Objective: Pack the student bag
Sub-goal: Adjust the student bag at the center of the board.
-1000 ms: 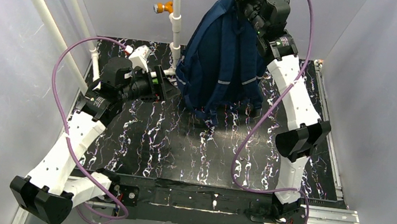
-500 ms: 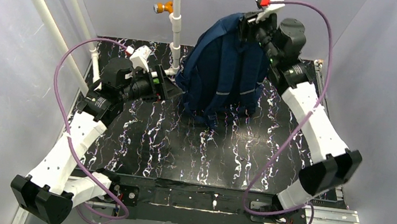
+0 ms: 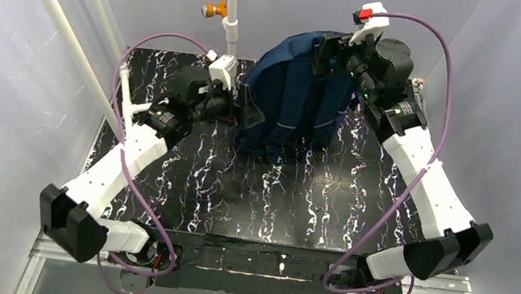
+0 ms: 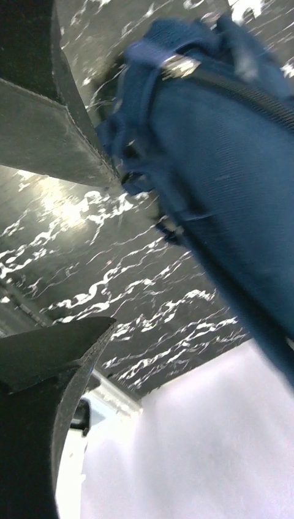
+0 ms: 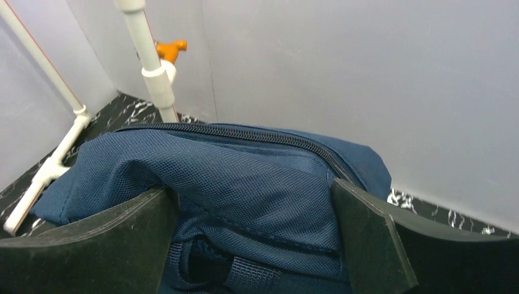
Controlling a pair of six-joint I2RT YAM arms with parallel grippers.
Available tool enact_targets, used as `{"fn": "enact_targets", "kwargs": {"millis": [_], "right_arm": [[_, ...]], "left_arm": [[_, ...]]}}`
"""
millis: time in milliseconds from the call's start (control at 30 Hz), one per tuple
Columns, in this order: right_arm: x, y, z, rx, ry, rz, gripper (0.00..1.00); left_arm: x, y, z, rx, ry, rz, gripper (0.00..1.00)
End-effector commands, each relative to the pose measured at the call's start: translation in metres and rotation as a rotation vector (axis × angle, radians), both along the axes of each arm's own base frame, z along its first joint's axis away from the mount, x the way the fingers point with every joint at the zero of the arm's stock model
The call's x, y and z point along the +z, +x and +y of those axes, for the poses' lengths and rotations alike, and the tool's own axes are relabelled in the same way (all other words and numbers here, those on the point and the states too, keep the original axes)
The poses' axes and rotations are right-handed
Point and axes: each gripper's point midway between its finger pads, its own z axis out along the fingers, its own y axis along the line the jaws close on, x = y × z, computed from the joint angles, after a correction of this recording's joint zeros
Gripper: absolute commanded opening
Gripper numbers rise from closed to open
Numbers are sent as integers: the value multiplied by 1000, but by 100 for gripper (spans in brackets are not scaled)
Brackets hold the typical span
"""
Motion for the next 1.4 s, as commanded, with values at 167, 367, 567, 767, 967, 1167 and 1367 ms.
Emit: {"fn": "enact_targets", "kwargs": {"millis": [167,367,567,767,967,1167,1367], "right_arm": [[-66,-79,-50,-49,-121,281,98],[-62,-117,-58,-22,-43,325,99],[-97,-162,-81,-140,172,495,98],[-92,-179,-56,-47,703,542,98],[-104,-130,-34,-18,573,453,98],[-97,-93,-12,91,326,267,73],[-71,-104,26,365,242,123,1]], "left_arm": [[28,82,-2,145,141,-196,75],[14,101,-17,138,114,-172,75],[26,102,-25,141,42,-164,75],[32,98,-26,131,17,-167,75],[30,87,-42,52,-15,-139,74],[38,43,-65,-216,-102,-198,74],[48,23,-74,-349,-144,-222,76]]}}
